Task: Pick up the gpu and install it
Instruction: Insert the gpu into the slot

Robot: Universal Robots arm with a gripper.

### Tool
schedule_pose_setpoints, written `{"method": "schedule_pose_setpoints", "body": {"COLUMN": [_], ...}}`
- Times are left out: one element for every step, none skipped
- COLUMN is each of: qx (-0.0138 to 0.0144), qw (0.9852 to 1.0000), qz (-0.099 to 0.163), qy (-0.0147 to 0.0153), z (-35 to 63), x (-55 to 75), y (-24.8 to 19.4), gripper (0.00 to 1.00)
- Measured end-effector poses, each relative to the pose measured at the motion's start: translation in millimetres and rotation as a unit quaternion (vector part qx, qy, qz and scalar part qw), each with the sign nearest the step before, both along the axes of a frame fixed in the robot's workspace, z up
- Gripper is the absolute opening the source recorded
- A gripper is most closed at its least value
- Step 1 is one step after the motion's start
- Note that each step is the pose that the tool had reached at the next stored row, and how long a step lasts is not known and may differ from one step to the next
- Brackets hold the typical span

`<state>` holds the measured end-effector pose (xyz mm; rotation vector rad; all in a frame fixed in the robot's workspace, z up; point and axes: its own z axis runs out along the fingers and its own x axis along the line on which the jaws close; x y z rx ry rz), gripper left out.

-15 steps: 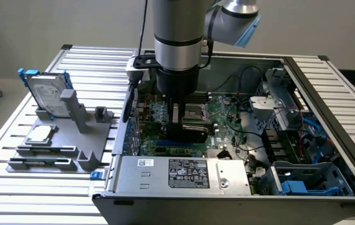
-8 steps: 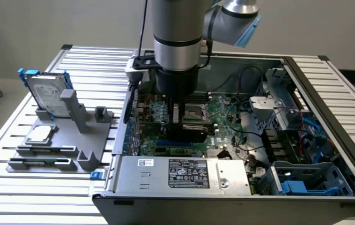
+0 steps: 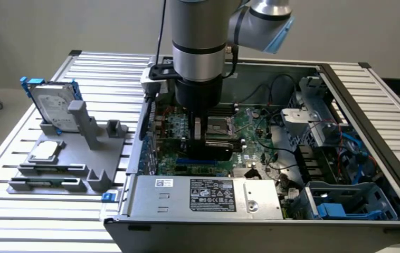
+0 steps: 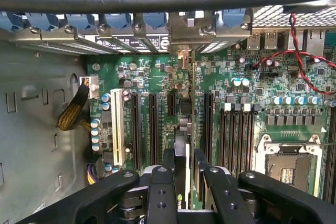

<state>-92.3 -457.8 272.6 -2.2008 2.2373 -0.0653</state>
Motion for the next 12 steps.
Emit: {"method": "schedule_pose_setpoints", "body": {"qx": [0.0001,0.0001,0.0001,0.0001,0.0001,0.0001,0.0001,0.0002,0.0003,0.0004,0.0004,0.0004], "qw": [1.0000,1.0000,1.0000,1.0000,1.0000,1.0000,1.0000,1.0000,1.0000,1.0000,1.0000,1.0000], "qz": [0.000,0.001,0.001,0.001,0.002,0.002,0.002,0.002,0.002,0.003,0.003,0.003], "qy": [-0.0001,-0.0001,-0.0001,-0.0001,-0.0001,-0.0001,-0.0001,-0.0001,-0.0001,-0.0002,-0.0001,-0.0001], "z": [-0.2,-0.3,-0.4,-0.5,-0.5,-0.6,-0.6,-0.8,-1.1,-1.4,-1.8,-2.0], "x": [0.0,0.0,0.0,0.0,0.0,0.0,0.0,0.0,0.0,0.0,0.0,-0.1], "y": [0.0,0.0,0.0,0.0,0.0,0.0,0.0,0.0,0.0,0.0,0.0,0.0], "gripper": [0.26,0.26,0.26,0.26,0.26,0.26,0.26,0.26,0.26,0.26,0.26,0.26]}}
